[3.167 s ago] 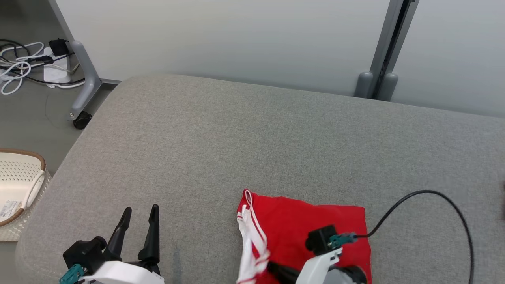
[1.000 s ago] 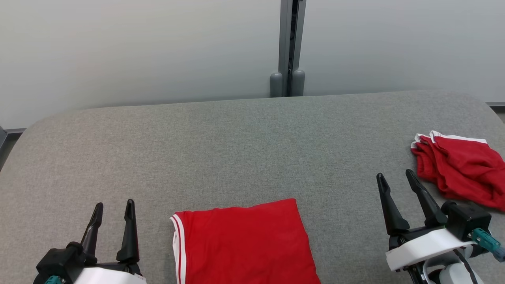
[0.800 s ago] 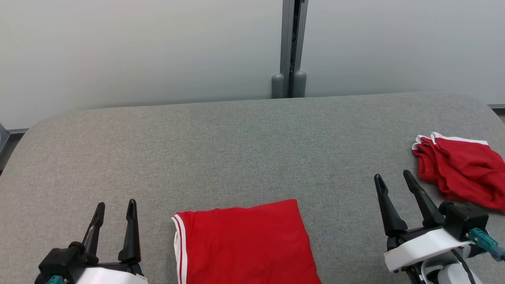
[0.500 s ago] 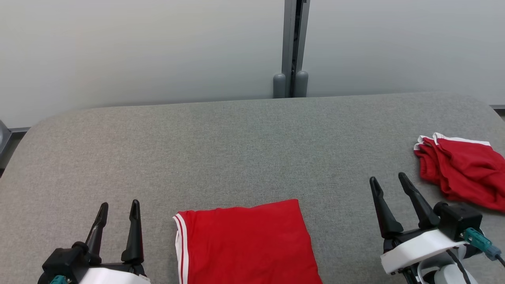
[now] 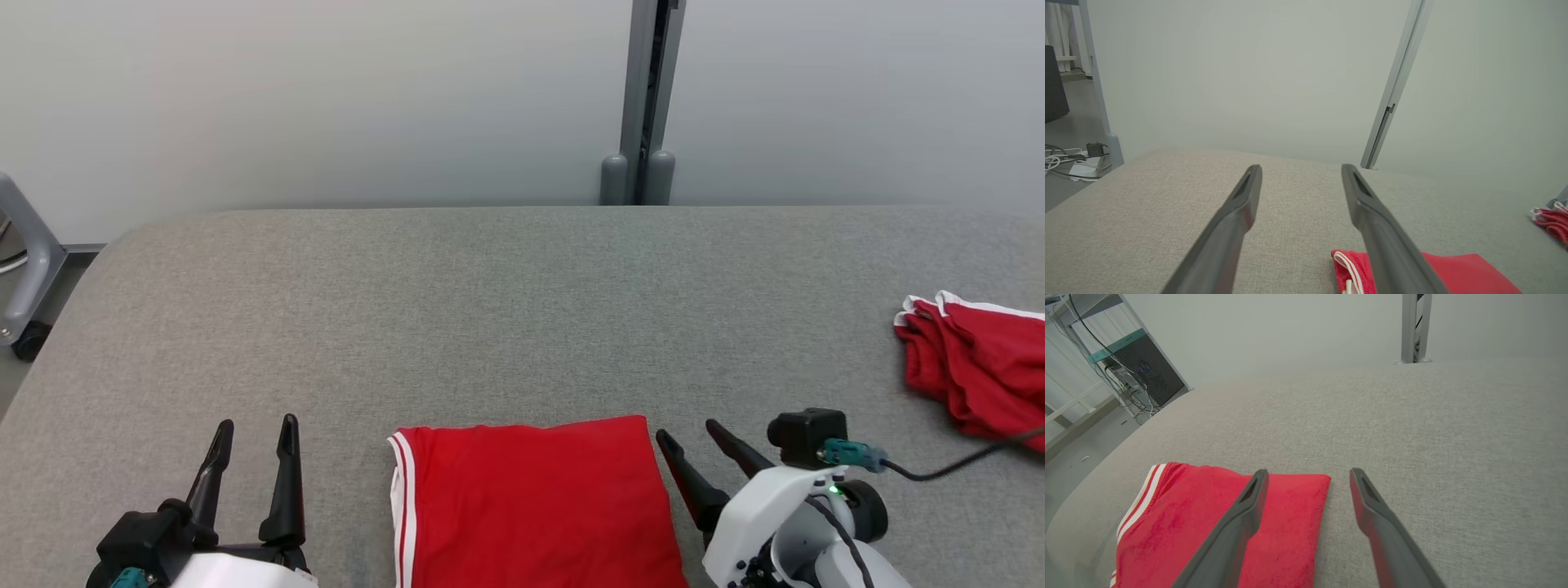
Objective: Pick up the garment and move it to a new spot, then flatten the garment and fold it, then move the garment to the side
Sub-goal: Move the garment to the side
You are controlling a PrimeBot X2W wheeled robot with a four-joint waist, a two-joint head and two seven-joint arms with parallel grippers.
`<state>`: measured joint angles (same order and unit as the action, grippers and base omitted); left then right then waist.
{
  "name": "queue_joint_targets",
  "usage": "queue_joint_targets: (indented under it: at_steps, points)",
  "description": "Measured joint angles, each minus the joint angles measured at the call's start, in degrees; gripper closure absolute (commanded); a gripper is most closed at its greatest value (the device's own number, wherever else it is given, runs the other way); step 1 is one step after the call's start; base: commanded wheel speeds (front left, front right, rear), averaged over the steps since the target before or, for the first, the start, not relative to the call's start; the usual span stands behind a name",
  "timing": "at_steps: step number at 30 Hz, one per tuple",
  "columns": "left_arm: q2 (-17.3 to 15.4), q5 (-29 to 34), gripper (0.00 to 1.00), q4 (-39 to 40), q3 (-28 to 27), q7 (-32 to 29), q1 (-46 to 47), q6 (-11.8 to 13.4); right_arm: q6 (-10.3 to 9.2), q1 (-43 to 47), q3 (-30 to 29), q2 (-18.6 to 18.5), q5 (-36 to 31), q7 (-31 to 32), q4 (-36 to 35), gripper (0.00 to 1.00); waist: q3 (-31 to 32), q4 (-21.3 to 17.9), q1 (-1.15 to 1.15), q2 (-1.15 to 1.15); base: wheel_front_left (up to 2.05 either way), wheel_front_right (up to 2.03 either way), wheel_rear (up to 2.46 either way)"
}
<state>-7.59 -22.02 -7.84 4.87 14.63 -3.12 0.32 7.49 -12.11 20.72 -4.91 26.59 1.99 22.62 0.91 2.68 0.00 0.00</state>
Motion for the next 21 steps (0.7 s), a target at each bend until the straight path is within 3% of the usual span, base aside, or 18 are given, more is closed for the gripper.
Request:
queue_joint_targets:
  at_steps: [4,10,16,21]
  points:
    - [-0.1,-0.2,0.00,-0.3,0.1,-0.1,0.1,0.0,0.00,-2.1,1.9,0.8,2.7,7.3,5.0,0.00,0.0,1.4,0.00,0.00,0.00,0.00,0.00]
    - [-0.1,-0.8,0.00,-1.3,0.3,-0.1,0.2,-0.1,0.00,-4.7,0.0,1.4,3.8,15.5,12.3,0.00,-0.1,3.7,0.00,0.00,0.00,0.00,0.00]
    - [0.0,-1.2,0.00,-2.1,0.4,0.0,0.5,-0.3,0.00,-5.2,-1.0,1.8,5.4,20.4,16.2,0.00,-0.5,5.6,0.00,0.00,0.00,0.00,0.00]
    - [0.0,-1.2,0.00,-2.6,0.3,0.0,1.2,-0.7,0.00,-5.2,-0.3,1.8,8.4,20.9,16.2,0.00,-1.0,6.4,0.00,0.00,0.00,0.00,0.00]
